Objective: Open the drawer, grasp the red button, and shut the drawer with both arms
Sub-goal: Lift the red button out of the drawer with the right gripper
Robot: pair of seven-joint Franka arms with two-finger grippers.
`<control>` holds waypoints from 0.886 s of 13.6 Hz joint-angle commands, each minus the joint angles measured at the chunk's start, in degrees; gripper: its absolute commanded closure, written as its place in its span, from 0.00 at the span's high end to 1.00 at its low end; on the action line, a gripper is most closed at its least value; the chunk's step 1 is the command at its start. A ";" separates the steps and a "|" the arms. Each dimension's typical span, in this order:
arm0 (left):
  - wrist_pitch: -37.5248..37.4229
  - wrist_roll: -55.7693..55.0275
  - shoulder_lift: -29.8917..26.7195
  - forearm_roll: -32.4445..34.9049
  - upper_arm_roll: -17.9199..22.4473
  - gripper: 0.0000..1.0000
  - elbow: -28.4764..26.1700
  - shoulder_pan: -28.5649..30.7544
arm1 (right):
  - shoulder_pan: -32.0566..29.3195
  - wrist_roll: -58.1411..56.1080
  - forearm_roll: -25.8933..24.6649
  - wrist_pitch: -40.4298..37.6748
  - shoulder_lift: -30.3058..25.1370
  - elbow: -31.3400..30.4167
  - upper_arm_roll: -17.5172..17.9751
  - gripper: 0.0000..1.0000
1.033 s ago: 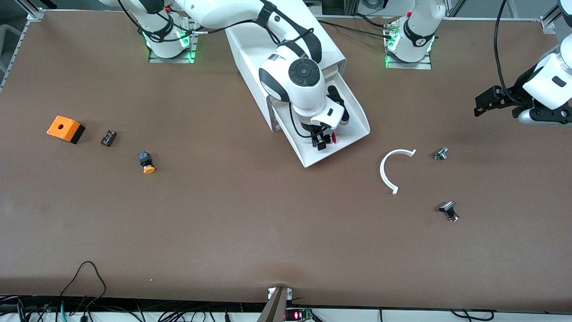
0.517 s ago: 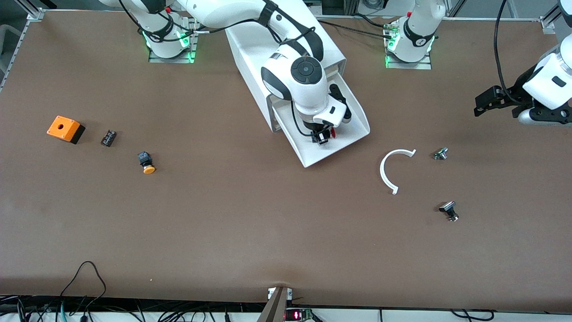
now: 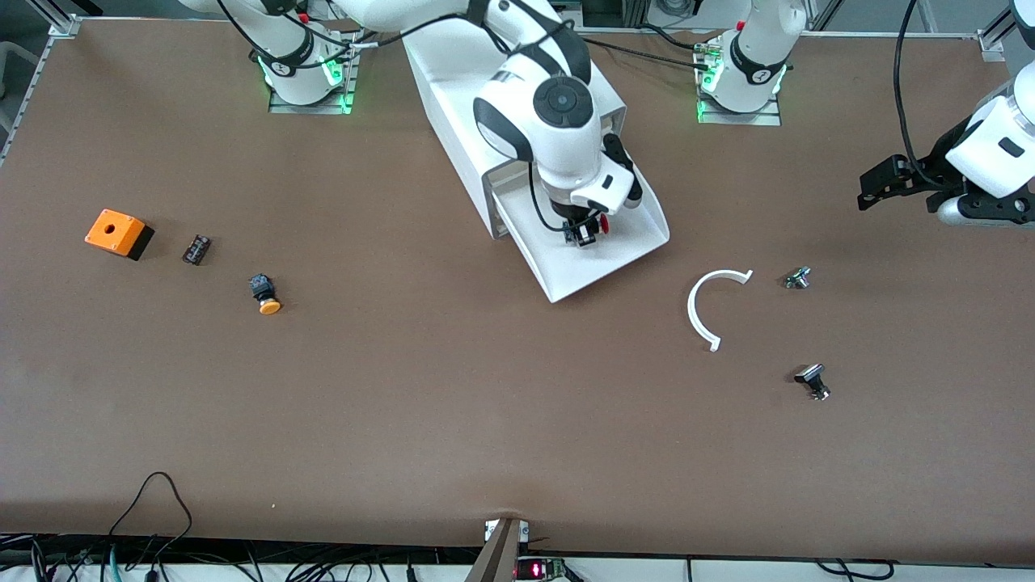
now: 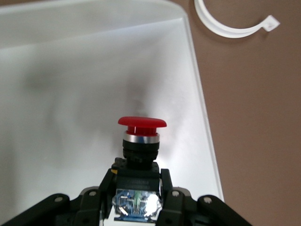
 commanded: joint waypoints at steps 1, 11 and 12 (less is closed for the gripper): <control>-1.56 -0.32 0.92 -0.82 -0.04 1.00 2.01 0.11 | -0.09 1.55 -0.48 -4.69 -5.98 -0.74 -3.26 0.36; -1.74 -0.32 0.92 -0.82 0.14 1.00 1.83 0.19 | -16.60 4.01 1.71 -5.23 -7.49 -1.53 -7.32 0.36; -1.74 -0.32 0.92 -0.82 0.14 1.00 1.83 0.19 | -18.00 3.75 1.80 -5.31 -7.49 -2.40 -7.32 0.36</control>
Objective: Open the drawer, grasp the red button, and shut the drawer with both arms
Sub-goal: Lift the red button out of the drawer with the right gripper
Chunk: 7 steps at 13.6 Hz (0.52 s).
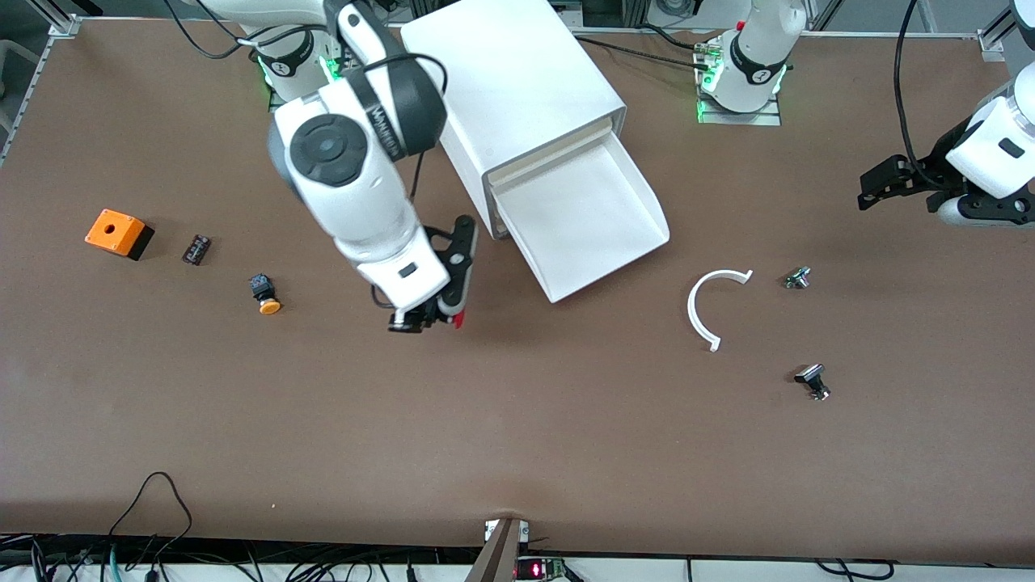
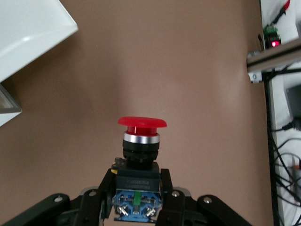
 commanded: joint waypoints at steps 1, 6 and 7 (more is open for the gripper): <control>-1.70 -0.32 0.86 -0.82 0.09 1.00 1.89 0.17 | -2.26 1.84 0.78 -0.26 -0.38 -2.72 0.80 0.36; -1.70 0.30 2.61 -0.73 0.44 1.00 2.94 0.25 | -4.90 13.76 0.69 -0.08 1.19 -6.51 0.80 0.33; -1.70 0.30 2.97 -0.73 0.52 1.00 3.21 0.43 | -4.90 18.41 0.61 -0.08 1.72 -6.60 0.80 0.33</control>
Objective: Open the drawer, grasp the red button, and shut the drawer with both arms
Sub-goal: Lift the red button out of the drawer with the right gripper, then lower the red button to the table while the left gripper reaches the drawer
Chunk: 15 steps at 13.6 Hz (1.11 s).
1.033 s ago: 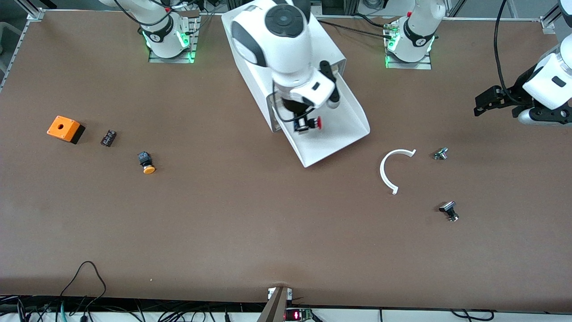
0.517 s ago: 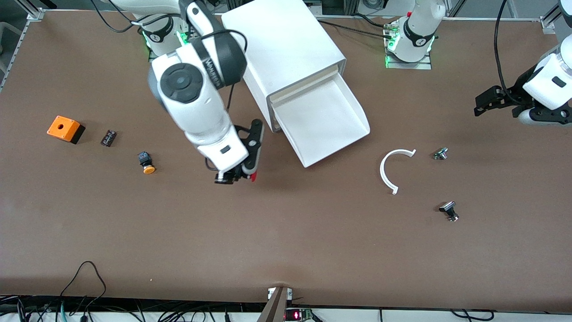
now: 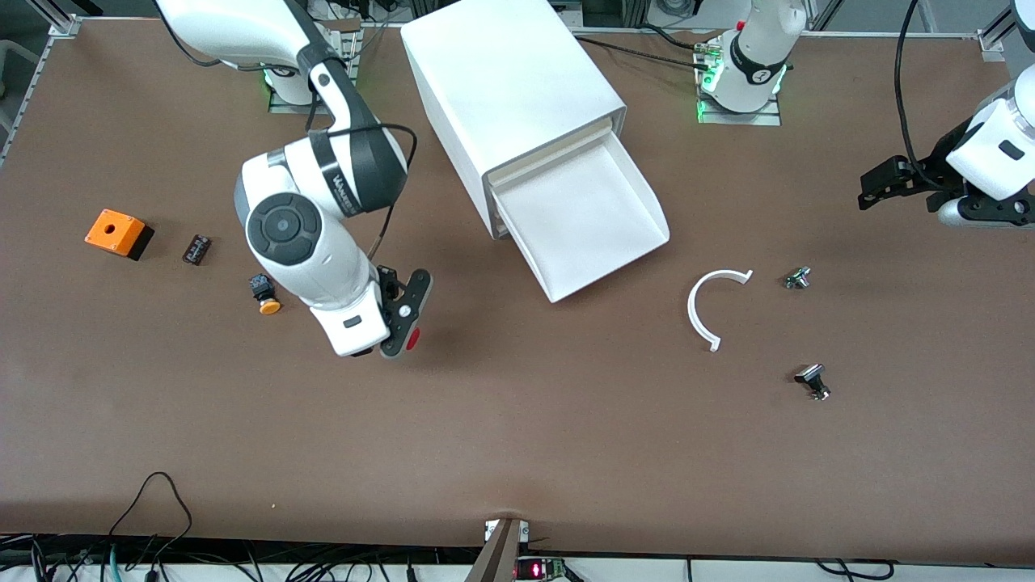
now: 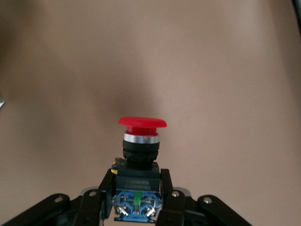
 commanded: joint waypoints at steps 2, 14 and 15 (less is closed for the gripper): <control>-1.49 0.38 3.29 -0.21 -0.20 1.00 3.59 0.32 | -0.37 15.51 0.51 -0.13 1.48 -0.65 0.79 0.33; -3.34 0.57 9.00 1.29 -0.55 0.99 4.29 -1.53 | -4.32 26.19 0.15 0.74 -0.70 -12.51 0.17 0.33; -3.17 0.48 9.35 1.03 -0.55 0.99 4.21 -1.27 | -4.32 26.19 0.15 0.74 -1.06 -13.04 -0.26 0.33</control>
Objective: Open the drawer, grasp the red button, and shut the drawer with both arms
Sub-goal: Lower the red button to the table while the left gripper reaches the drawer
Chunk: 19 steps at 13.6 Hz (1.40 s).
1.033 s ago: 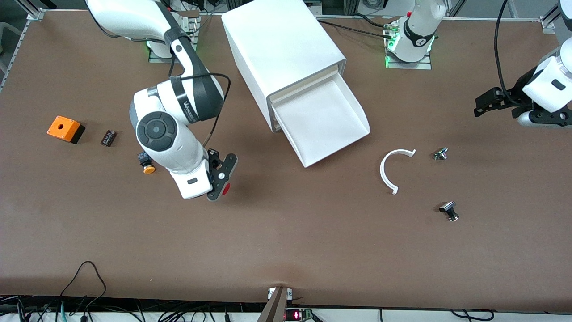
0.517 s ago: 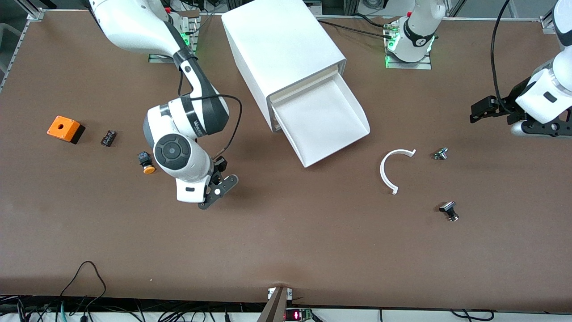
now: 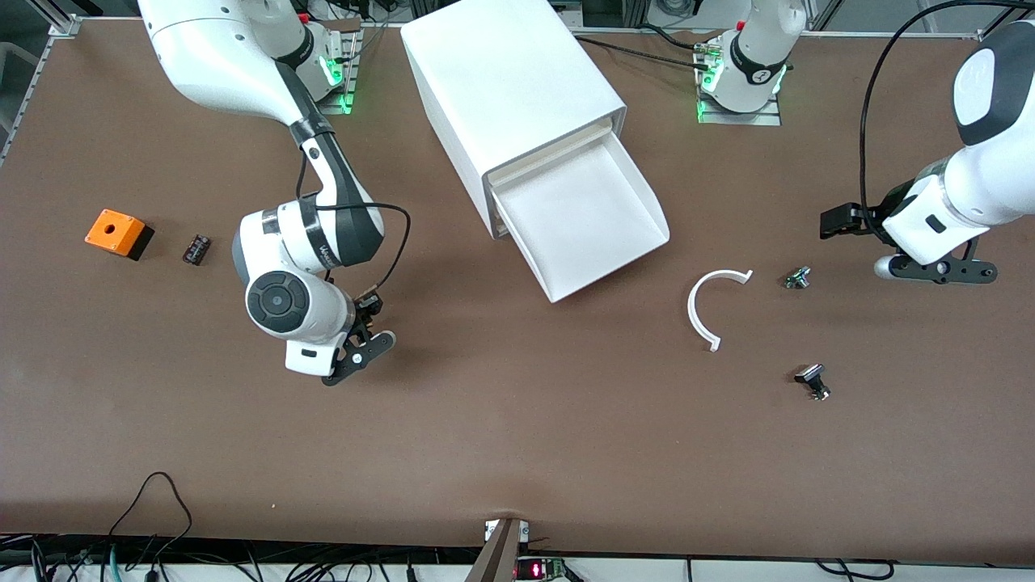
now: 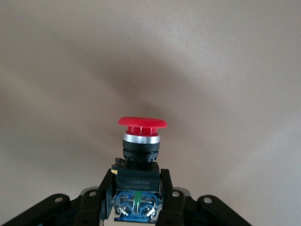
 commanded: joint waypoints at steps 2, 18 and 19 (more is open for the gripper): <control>-1.50 -2.04 1.32 -0.36 -1.75 0.98 1.97 0.42 | -0.12 0.69 0.43 0.94 -3.22 -4.90 -0.58 0.33; 38.21 -44.24 11.77 -2.39 -15.47 0.98 -14.12 -5.89 | -4.43 0.16 0.69 29.51 -12.19 -34.88 -0.58 0.45; 39.53 -44.25 12.48 -2.30 -15.39 0.98 -14.03 -6.25 | -4.43 0.42 0.69 29.42 -12.01 -34.88 -0.58 0.46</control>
